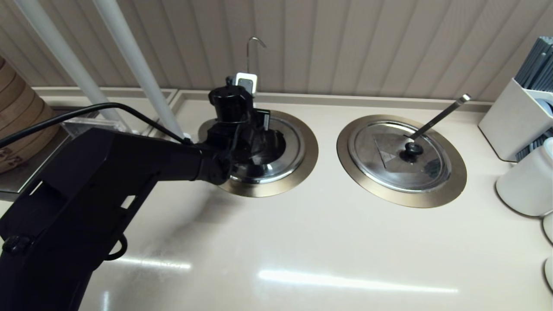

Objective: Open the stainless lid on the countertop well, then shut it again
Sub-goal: Stir with a spoon

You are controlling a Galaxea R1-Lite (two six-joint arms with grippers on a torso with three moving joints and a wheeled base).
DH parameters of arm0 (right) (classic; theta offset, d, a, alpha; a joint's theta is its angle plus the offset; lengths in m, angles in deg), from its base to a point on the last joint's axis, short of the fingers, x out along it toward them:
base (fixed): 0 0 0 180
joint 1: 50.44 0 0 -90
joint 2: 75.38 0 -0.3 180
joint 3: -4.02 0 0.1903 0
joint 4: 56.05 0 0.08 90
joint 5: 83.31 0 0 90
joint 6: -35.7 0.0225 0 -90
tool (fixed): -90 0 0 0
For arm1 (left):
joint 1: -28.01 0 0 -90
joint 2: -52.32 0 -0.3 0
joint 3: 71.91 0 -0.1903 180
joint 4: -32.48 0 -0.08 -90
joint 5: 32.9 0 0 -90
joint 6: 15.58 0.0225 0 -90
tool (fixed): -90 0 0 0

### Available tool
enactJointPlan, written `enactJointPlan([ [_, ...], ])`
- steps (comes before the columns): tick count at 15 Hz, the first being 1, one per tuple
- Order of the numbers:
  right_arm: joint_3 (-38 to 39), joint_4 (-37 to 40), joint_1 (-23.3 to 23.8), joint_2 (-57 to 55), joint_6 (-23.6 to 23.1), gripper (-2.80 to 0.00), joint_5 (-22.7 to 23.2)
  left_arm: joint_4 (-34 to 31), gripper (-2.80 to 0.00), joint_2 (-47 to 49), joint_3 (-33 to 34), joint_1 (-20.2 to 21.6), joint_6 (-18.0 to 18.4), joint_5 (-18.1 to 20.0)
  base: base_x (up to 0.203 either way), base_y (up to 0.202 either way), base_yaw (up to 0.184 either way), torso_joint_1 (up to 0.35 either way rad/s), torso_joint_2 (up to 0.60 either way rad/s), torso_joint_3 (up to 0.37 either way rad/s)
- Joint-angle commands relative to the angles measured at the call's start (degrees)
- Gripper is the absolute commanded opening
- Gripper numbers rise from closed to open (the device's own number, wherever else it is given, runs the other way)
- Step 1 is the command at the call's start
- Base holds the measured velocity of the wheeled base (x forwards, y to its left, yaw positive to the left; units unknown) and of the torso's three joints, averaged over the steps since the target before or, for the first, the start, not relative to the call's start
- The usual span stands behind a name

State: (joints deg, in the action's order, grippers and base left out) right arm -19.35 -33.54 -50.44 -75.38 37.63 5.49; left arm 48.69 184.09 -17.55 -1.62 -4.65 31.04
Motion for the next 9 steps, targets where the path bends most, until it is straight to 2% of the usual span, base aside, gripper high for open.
enactJointPlan([
  [1, 0.26, -0.03, 0.00, 0.00, 0.01, -2.80, -0.02, 0.35, -2.80, 2.74, -2.39, -0.85, -2.71, 0.31, 0.000, 0.000, 0.000, 0.000, 0.00, 0.000],
  [3, 0.26, -0.03, 0.00, 0.00, 0.01, -2.80, -0.02, -0.11, -2.80, 3.15, -3.40, -2.00, -7.49, 2.45, 0.000, 0.000, 0.000, 0.000, 0.00, 0.000],
  [9, 0.26, -0.03, 0.00, 0.00, 0.01, -2.80, 0.06, -2.65, -2.80, 3.16, -1.96, -3.77, -8.47, 2.94, 0.000, 0.000, 0.000, 0.000, 0.00, 0.000],
])
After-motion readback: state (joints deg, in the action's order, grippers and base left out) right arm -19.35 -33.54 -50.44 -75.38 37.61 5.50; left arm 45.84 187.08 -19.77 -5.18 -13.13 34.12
